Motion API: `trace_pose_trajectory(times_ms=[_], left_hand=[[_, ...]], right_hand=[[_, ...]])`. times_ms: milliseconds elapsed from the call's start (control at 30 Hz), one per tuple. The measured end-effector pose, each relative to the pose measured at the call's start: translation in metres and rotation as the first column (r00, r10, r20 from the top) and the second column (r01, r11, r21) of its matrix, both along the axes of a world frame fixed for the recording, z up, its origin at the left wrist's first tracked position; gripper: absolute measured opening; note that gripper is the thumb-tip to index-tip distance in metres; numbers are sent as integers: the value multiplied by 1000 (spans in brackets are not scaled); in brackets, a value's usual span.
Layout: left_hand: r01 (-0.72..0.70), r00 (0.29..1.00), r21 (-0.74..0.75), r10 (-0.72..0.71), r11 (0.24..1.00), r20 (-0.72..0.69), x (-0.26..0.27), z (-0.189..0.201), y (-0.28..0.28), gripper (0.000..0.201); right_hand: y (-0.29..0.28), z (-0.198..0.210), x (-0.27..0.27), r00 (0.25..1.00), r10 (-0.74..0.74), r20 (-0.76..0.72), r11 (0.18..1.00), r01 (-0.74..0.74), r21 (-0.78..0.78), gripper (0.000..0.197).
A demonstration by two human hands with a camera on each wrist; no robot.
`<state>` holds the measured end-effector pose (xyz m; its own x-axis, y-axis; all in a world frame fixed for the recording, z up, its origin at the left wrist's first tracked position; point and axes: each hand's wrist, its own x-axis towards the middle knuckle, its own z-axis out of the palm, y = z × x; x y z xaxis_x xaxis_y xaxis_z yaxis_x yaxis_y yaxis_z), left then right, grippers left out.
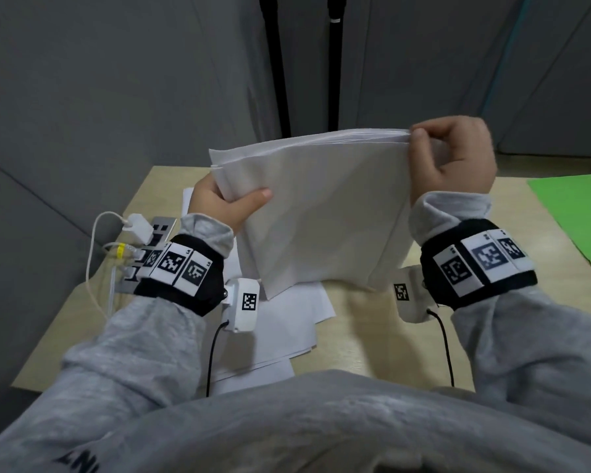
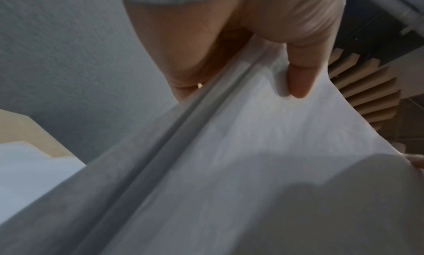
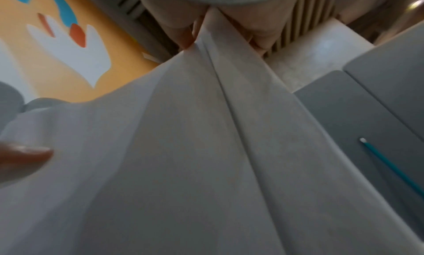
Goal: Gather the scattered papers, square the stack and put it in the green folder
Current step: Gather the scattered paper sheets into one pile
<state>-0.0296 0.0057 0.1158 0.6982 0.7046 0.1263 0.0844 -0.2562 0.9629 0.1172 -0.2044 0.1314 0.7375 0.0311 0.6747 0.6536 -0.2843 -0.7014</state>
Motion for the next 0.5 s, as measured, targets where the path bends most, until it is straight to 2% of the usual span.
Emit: trace_pose_trajectory(times_ms=[67,133,167,233,300,367,433,467,500], left_hand=[[20,1000,-15,-20,1000,23,-1,0,2,30],[49,998,-29,-48,998,47,-1,-1,0,48],[70,996,-37,-68,997,54,-1,-2,-1,53],[119,993,-56,-118,991,20,-1,-8,-4,52],[118,986,-72,-125,990,-108,-1,-17,-7,55],[102,955,-79,-120,992,-272,-1,-24,-11,61],[95,916,-77,-117,993,-383,1,-27,-19,54],[74,914,-77,-99,994,-394,2,-27,-22,49],[40,921,-74,-66,996,-383,4,-25,-26,46]], right_hand=[[-2,-1,0,996,-8,-94,998,14,68,7],[-2,-2,-5,976,67,-206,981,-26,194,3],[-3,-3,-8,962,133,-238,962,-67,266,8],[-5,-8,-11,911,283,-300,922,-172,348,30],[-8,-20,-11,805,392,-446,914,-283,292,57],[-9,-35,-12,667,382,-640,912,-382,147,72],[-6,-50,-15,591,256,-765,876,-476,-75,70],[-3,-54,-16,585,196,-787,861,-486,-147,59],[-1,-56,-18,591,175,-787,871,-466,-156,49]])
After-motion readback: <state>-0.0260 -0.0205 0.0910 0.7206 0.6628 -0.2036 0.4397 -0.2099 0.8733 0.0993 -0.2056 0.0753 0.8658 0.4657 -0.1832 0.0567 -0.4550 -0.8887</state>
